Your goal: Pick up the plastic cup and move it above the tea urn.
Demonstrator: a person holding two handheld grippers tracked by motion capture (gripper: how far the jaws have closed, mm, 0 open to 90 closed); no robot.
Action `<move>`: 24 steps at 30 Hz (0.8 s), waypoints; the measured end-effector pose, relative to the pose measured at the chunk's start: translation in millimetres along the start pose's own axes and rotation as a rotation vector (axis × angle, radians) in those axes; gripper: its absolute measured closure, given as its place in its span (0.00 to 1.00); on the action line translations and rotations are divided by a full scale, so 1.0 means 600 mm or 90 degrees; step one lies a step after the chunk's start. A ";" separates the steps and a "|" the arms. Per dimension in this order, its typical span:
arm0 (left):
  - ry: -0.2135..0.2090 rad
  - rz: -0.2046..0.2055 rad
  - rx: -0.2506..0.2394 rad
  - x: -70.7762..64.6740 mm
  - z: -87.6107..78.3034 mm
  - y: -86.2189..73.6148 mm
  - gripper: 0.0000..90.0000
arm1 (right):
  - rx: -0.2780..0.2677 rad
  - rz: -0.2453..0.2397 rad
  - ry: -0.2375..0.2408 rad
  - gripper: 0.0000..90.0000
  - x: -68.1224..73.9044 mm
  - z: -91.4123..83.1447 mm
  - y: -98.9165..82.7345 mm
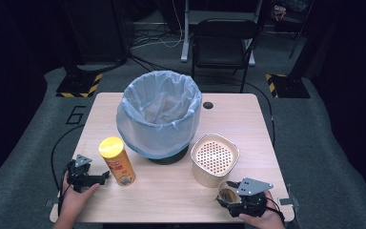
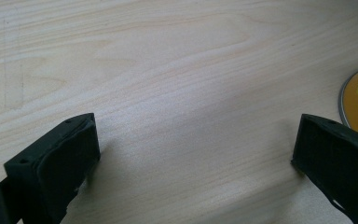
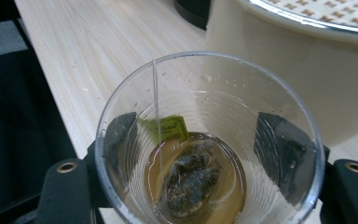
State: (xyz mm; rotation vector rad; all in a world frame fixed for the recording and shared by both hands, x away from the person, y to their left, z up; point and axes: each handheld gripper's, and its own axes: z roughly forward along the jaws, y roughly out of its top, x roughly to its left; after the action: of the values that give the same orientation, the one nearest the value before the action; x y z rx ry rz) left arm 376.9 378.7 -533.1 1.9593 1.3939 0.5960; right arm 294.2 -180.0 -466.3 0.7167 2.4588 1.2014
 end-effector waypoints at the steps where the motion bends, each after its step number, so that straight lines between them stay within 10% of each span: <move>1: 0.000 0.000 0.000 0.000 0.000 0.000 0.00 | 0.000 0.000 0.000 0.33 0.000 0.000 0.000; 24: -0.001 -0.003 -0.002 0.000 0.000 0.000 0.00 | 0.018 -0.025 -0.028 0.39 -0.038 -0.064 0.007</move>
State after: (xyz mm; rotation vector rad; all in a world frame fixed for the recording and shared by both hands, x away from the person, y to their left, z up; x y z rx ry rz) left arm 376.9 378.4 -533.3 1.9534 1.3949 0.5943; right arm 295.6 -215.2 -438.7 0.6911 2.4462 1.1268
